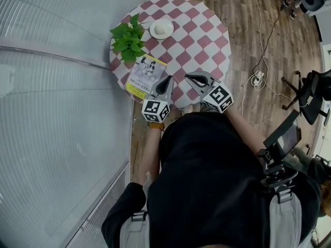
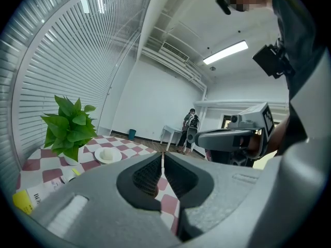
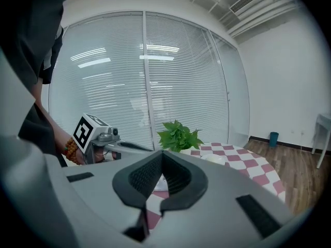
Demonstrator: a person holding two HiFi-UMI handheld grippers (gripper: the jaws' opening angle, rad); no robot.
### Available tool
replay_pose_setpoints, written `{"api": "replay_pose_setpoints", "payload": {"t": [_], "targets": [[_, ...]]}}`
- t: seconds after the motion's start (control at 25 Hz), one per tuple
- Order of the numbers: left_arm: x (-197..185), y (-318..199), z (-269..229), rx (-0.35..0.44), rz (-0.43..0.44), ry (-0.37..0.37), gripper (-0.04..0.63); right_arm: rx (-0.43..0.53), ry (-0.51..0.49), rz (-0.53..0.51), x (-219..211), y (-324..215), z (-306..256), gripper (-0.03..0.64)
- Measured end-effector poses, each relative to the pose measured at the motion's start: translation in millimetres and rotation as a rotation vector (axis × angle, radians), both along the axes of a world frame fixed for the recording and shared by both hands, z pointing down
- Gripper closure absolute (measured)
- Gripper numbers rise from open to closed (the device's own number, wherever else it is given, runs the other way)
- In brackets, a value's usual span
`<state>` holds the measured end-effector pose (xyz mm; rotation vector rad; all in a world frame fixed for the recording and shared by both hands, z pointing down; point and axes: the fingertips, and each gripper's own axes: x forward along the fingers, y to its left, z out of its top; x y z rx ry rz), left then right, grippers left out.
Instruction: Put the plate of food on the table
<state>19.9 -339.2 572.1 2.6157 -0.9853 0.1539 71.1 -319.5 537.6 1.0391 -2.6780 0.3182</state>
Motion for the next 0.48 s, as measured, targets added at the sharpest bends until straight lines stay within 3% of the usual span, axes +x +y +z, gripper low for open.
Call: {"api": "replay_pose_setpoints", "payload": {"t": [0.48], "targets": [[-5.8,7.7,4.9,-0.031,-0.032,-0.013,0.575,-0.020,-0.003,-0.042,-9.3,2.1,2.3,0.606]]}}
